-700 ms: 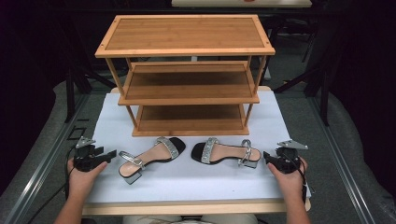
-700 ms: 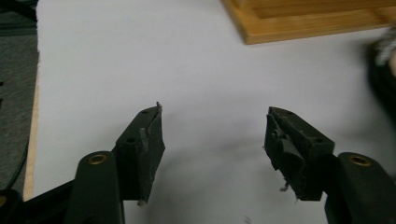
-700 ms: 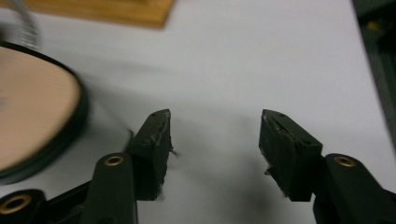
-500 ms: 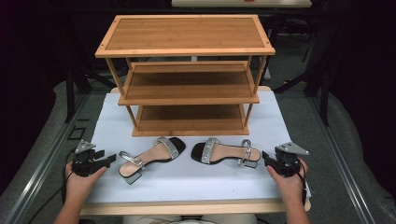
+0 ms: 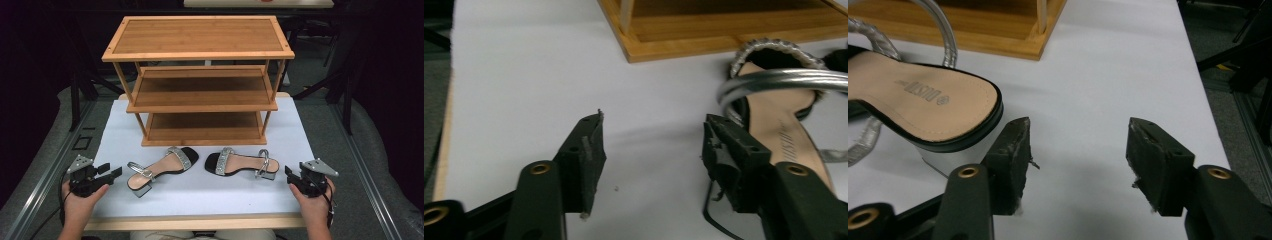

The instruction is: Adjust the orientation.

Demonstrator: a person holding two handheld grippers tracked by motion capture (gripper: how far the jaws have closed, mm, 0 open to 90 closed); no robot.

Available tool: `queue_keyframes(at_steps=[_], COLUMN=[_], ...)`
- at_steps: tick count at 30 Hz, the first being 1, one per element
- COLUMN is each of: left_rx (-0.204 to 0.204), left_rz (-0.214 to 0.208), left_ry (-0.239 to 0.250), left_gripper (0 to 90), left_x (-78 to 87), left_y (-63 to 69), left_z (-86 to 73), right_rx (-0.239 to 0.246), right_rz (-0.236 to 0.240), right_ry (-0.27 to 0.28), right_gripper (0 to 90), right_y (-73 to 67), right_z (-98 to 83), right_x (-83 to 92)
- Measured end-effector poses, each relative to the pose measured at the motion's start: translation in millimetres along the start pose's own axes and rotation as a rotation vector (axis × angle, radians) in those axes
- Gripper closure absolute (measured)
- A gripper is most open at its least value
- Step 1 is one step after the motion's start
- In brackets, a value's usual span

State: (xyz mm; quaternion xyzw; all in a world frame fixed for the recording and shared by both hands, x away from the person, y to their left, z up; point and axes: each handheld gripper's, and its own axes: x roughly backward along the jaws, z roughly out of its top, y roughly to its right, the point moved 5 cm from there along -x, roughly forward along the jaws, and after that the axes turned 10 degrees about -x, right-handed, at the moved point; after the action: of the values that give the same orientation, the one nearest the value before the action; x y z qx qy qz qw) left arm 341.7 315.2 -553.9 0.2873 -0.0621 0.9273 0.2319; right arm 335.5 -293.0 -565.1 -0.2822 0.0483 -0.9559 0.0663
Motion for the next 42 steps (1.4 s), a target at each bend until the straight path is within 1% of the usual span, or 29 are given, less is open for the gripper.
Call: queue_keyframes(at_steps=[1, 3, 4, 7, 8, 9, 10, 12, 13, 14, 16, 17, 18, 19, 21, 22, 23, 24, 25, 27, 28, 29, 30, 31, 33, 34, 35, 39, 42], left_rx=[0.009, 0.001, 0.001, -0.012, -0.012, -0.023, -0.028, -0.033, -0.04, -0.048, -0.069, -0.085, -0.097, -0.111, -0.127, -0.127, -0.134, -0.135, -0.14, -0.177, -0.177, -0.205, -0.217, -0.225, -0.26, -0.26, -0.293, -0.347, -0.36], left_rz=[-0.025, -0.03, -0.03, -0.04, -0.04, -0.051, -0.059, -0.069, -0.071, -0.075, -0.092, -0.11, -0.11, -0.107, -0.111, -0.111, -0.139, -0.166, -0.178, -0.199, -0.199, -0.228, -0.243, -0.248, -0.251, -0.251, -0.252, -0.28, -0.285], left_ry=[-0.027, -0.044, -0.044, -0.04, -0.04, -0.032, -0.029, -0.023, -0.023, -0.019, -0.032, -0.047, -0.057, -0.065, -0.058, -0.058, -0.065, -0.089, -0.112, -0.158, -0.158, -0.221, -0.257, -0.28, -0.347, -0.347, -0.411, -0.563, -0.671], left_gripper=[38.9, 37.6, 37.3, 36.3, 36.1, 36.1, 36.2, 36.2, 36.3, 36.4, 36.5, 37.2, 37.3, 37.3, 37.3, 37.3, 37.1, 36.8, 35.9, 34.6, 32.5, 31.6, 31.1, 30.2, 29.0, 29.0, 29.0, 29.3, 29.5], left_x=[-0.7, -2.9, -2.9, -3.4, -3.4, -1.9, -1.0, 0.3, 0.9, 0.8, 1.2, 1.7, 2.4, 3.6, 6.6, 6.6, 6.6, 3.9, 0.5, -8.0, -8.0, -17.6, -22.5, -26.6, -36.1, -36.1, -44.1, -60.6, -73.2], left_y=[2.8, 6.6, 6.6, 13.0, 13.0, 15.3, 16.2, 17.7, 18.5, 20.1, 24.4, 27.7, 29.2, 30.8, 33.1, 33.1, 36.4, 40.2, 44.2, 53.3, 53.3, 62.9, 67.1, 70.1, 76.7, 76.7, 82.1, 91.3, 93.9], left_z=[-0.4, 0.4, 0.4, 6.0, 6.0, 10.4, 13.7, 19.5, 23.7, 28.4, 39.0, 46.8, 51.7, 58.9, 74.4, 74.4, 87.4, 92.6, 95.5, 99.0, 99.0, 100.1, 100.6, 101.0, 103.0, 103.0, 105.6, 105.4, 99.0], right_rx=[-0.008, -0.007, -0.004, 0.017, 0.025, 0.03, 0.027, -0.013, -0.031, -0.039, -0.045, -0.044, -0.039, -0.036, -0.032, -0.032, -0.033, -0.038, -0.042, -0.052, -0.065, -0.069, -0.076, -0.075, -0.087, -0.091, -0.097, -0.099, -0.097], right_rz=[0.006, 0.017, 0.028, 0.046, 0.043, 0.019, 0.021, 0.029, 0.038, 0.041, 0.05, 0.053, 0.058, 0.062, 0.067, 0.072, 0.073, 0.074, 0.074, 0.069, 0.079, 0.08, 0.081, 0.078, 0.081, 0.086, 0.086, 0.09, 0.095], right_ry=[0.019, 0.038, 0.054, 0.058, 0.057, 0.056, 0.055, 0.054, 0.054, 0.042, 0.045, 0.057, 0.066, 0.054, 0.055, 0.059, 0.053, 0.059, 0.06, 0.059, 0.076, 0.074, 0.079, 0.074, 0.067, 0.057, 0.058, 0.057, 0.049], right_gripper=[42.9, 42.4, 41.6, 40.2, 39.6, 39.1, 38.4, 37.1, 36.7, 36.6, 36.2, 36.1, 36.1, 36.1, 36.1, 36.1, 36.1, 36.2, 36.1, 36.1, 36.1, 36.1, 36.1, 36.1, 36.1, 36.1, 36.0, 36.0, 36.0], right_y=[-1.1, -4.0, -7.0, -11.9, -12.6, -11.7, -10.7, -7.9, -7.2, -6.8, -8.2, -9.3, -10.7, -11.6, -13.1, -13.7, -14.0, -14.1, -13.5, -12.0, -11.6, -10.6, -10.0, -8.6, -7.4, -6.6, -6.1, -5.7, -6.3], right_z=[2.6, 5.3, 6.1, 4.8, 4.0, 3.0, 2.6, 2.1, 2.1, 1.8, 1.8, 2.3, 2.9, 2.7, 2.4, 1.9, 1.0, 0.7, 0.7, 1.2, 1.9, 1.9, 1.9, 1.5, 0.9, 0.4, 0.2, -0.1, -0.8], right_x=[2.1, 5.1, 5.3, 4.1, 3.2, 2.2, 1.5, 0.2, 0.2, 0.9, 0.5, 0.1, 0.2, 1.2, 1.1, -0.2, -1.0, -2.3, -2.5, -1.2, -1.1, -0.4, -0.8, -0.6, -0.8, -0.6, -1.1, -1.7, -2.1])
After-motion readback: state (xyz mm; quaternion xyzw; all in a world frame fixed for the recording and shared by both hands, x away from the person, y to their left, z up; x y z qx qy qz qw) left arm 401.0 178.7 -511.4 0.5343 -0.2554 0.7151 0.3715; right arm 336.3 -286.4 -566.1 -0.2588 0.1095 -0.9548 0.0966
